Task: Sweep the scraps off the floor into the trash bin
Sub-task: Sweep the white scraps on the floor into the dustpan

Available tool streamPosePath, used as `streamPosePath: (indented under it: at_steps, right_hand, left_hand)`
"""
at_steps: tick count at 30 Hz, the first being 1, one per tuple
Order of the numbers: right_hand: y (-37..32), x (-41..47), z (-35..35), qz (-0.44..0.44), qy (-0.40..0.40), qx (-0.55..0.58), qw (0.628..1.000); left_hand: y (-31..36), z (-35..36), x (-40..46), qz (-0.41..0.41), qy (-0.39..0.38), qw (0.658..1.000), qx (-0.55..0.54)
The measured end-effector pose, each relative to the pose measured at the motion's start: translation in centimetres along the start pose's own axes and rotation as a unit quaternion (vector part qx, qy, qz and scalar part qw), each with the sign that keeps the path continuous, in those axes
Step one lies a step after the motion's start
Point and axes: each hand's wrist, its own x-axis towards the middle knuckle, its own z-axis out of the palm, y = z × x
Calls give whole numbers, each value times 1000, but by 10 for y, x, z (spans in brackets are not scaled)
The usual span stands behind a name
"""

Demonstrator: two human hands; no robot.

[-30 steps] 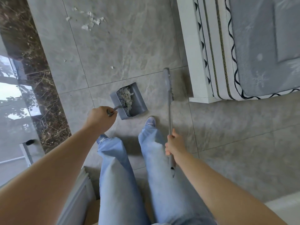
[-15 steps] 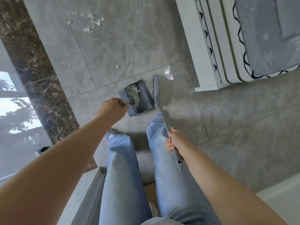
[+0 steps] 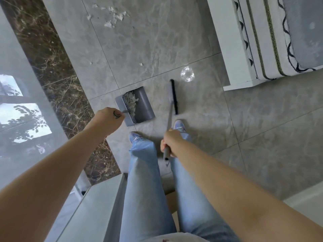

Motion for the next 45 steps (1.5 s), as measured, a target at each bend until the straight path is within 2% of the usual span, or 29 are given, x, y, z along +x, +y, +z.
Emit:
streamPosePath:
  at_steps: [3,4,7,10,15,19,22,24,27,29,32,38,43,45]
  right_hand:
    - [12,-10,27,-17,-54,3,998]
    - [15,-18,31,0,-80,-16,997]
    - [24,-27,30,59,-81,54,993]
    - [35,-38,20,9,-43,73,996]
    - [23,-11,16,-74,51,32,995]
    - [-14,16,36,-30,98,5,995]
    - [-8,24,65,17,53,-13,998]
    - [7,8,82,43,18,-77,996]
    - [37,-12,105,-27,-21,-97,995]
    - [50,-17,113,-71,5,-128,989]
    - [37,-19,125,-89,18,-169,982]
    - [-46,-13,153,-176,48,-367,912]
    - [-86,-12,204,-238,66,-549,799]
    - [-86,-12,222,-237,53,-590,770]
  left_hand:
    - [-7,4,-6,-1,14,1000,-25]
    - [-7,5,-7,2,14,999,-31]
    - [-14,2,-10,5,15,999,-38]
    - [-36,-7,-17,-2,23,999,-48]
    - [-69,-17,-28,-15,30,998,-44]
    - [-91,-14,-24,-15,33,999,-28]
    - [-106,-12,-20,-24,51,997,-55]
    - [-111,-11,-21,-22,56,996,-68]
    - [-120,-13,-26,-14,46,997,-68]
    - [-132,-17,-31,-8,44,997,-58]
    - [-159,-29,-46,-27,61,993,-98]
    - [-216,-25,-79,-99,114,937,-314]
    - [-256,2,-82,-174,150,878,-420]
    - [-266,9,-77,-193,161,860,-443]
